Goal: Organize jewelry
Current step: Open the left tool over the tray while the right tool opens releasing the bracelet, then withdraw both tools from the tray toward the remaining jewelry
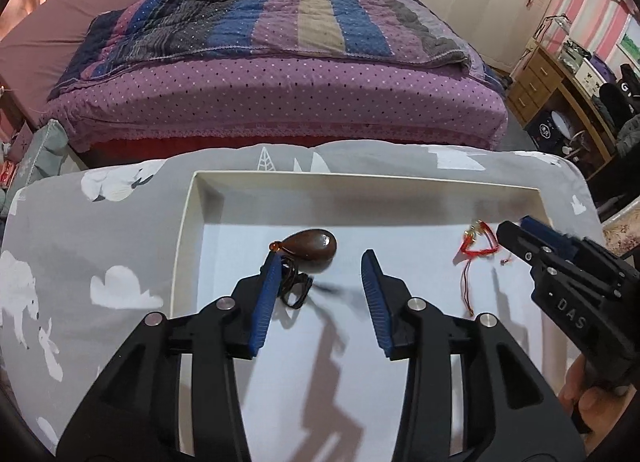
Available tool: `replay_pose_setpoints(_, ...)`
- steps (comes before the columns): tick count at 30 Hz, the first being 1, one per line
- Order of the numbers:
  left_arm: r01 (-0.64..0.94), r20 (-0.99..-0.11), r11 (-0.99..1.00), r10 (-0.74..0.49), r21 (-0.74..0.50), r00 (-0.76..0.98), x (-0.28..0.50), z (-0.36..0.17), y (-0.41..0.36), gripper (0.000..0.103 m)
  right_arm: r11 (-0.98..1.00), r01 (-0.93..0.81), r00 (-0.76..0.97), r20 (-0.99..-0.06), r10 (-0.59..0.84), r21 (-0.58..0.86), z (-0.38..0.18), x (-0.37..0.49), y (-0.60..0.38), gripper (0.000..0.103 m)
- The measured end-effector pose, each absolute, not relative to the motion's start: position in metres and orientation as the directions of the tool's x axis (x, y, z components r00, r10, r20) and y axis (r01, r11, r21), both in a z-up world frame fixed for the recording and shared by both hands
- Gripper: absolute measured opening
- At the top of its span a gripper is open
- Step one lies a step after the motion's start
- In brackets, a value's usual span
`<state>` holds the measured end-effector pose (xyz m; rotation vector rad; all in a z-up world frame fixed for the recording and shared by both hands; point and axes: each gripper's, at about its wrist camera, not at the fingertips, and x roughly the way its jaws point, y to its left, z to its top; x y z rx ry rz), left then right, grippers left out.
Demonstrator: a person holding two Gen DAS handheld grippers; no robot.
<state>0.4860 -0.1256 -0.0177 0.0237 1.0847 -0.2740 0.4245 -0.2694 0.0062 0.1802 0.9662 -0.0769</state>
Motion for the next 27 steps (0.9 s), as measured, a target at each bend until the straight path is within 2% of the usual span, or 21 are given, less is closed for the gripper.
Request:
replay_pose_setpoints(5, 0.223, -0.868, 0.969, -0.200, -0.106, 0.455, 0.456, 0.017, -0.111, 0.044, 0.985, 0.133, 0.590, -0.808, 0.011, 0.111, 0.038, 0.397, -0.267, 0.046)
replay_pose_setpoints(9, 0.202, -0.843, 0.974, -0.194, -0.103, 0.502, 0.419, 0.054, -0.091, 0.052, 0.987, 0.126, 0.604, -0.797, 0.004, 0.101, 0.073, 0.362, -0.263, 0.046)
replay_pose_setpoints(15, 0.177, -0.818, 0.981, -0.166, -0.080, 0.551, 0.356, 0.100, -0.060, 0.053, 0.987, 0.124, 0.619, -0.785, 0.002, 0.100, 0.118, 0.304, -0.254, 0.046)
replay_pose_setpoints(17, 0.167, -0.808, 0.983, -0.160, -0.077, 0.567, 0.333, 0.110, -0.049, 0.058, 0.986, 0.125, 0.621, -0.784, 0.011, 0.113, 0.127, 0.284, -0.250, 0.046)
replay_pose_setpoints(19, 0.158, -0.799, 0.985, -0.151, -0.071, 0.582, 0.314, 0.115, -0.041, 0.066, 0.985, 0.122, 0.625, -0.780, 0.017, 0.120, 0.134, 0.263, -0.246, 0.046)
replay_pose_setpoints(23, 0.152, -0.788, 0.985, -0.158, -0.082, 0.595, 0.277, 0.118, -0.023, 0.072, 0.987, 0.110, 0.636, -0.771, 0.022, 0.119, 0.136, 0.228, -0.238, 0.053)
replay_pose_setpoints(27, 0.143, -0.785, 0.986, -0.154, -0.083, 0.601, 0.243, 0.110, -0.006, 0.084, 0.988, 0.101, 0.638, -0.769, 0.028, 0.120, 0.128, 0.197, -0.230, 0.058)
